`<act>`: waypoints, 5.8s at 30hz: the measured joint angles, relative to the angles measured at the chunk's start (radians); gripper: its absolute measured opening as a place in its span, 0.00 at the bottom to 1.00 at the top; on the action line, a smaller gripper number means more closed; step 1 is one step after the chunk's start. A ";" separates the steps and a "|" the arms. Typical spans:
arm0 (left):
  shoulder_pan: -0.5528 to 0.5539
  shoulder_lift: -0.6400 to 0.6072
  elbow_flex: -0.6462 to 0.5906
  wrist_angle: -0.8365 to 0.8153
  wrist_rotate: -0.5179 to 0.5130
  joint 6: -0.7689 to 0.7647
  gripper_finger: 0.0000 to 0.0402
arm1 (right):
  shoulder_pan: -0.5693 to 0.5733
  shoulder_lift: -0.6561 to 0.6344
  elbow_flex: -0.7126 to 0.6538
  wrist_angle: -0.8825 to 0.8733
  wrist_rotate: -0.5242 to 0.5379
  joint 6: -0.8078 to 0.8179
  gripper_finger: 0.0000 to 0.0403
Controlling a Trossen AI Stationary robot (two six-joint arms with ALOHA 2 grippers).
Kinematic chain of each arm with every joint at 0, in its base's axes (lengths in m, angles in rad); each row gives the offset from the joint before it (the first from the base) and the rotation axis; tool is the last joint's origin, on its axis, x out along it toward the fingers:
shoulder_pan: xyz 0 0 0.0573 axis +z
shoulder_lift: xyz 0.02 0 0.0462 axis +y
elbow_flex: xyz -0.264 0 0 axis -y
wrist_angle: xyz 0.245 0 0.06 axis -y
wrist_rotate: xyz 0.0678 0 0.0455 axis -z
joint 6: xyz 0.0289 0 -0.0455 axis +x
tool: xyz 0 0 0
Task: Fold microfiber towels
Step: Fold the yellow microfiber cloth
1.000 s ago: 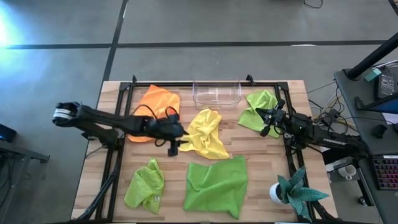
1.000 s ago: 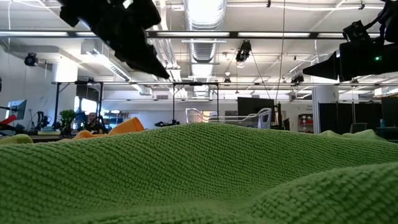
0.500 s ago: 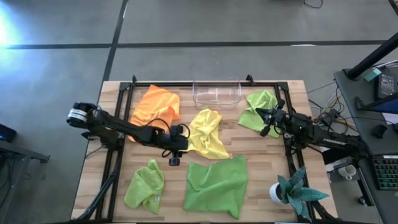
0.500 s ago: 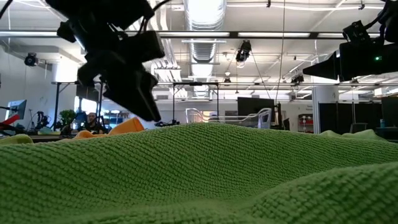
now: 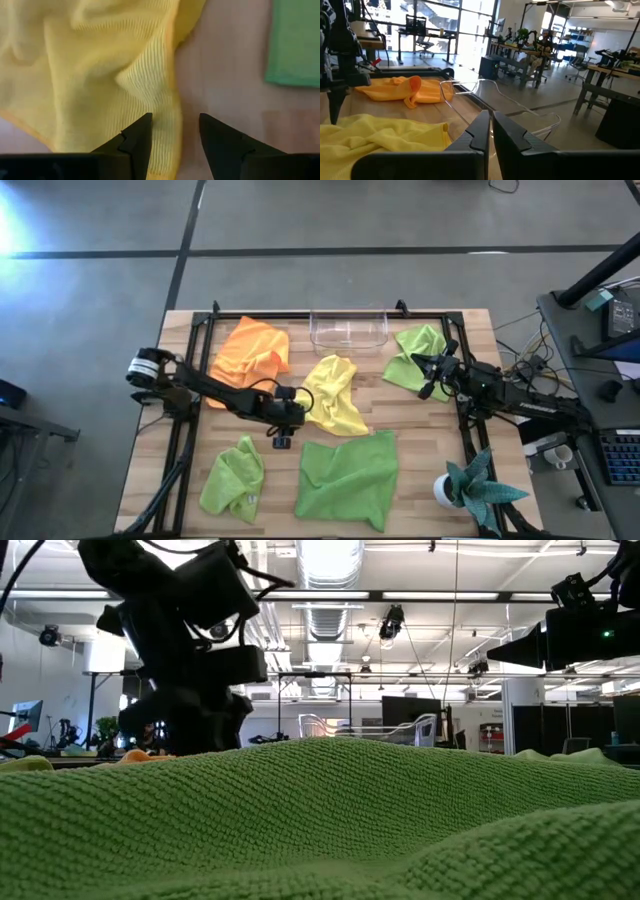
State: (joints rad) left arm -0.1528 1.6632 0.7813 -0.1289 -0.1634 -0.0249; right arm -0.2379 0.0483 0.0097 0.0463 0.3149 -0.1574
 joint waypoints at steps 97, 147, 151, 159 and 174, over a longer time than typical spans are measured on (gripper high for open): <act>0.002 -0.328 0.123 -0.195 0.024 -0.650 0.00 | -0.005 0.000 -0.001 0.203 0.044 0.715 0.10; 0.142 -0.340 0.190 -0.258 0.002 -0.493 0.00 | 0.014 0.356 0.462 -0.115 -0.504 0.669 0.33; 0.142 -0.346 0.190 -0.273 0.008 -0.453 0.00 | 0.061 0.453 0.508 -0.127 -0.525 0.662 0.33; 0.142 -0.357 0.190 -0.278 0.036 -0.406 0.00 | 0.174 0.624 0.577 -0.169 -0.525 0.674 0.32; 0.142 -0.358 0.190 -0.273 0.033 -0.441 0.00 | 0.328 0.923 0.675 -0.166 -0.420 0.692 0.32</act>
State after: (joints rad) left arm -0.0105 1.3056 0.9718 -0.4022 -0.1299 -0.4656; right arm 0.0905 0.9714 0.6850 -0.1193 -0.1053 0.5343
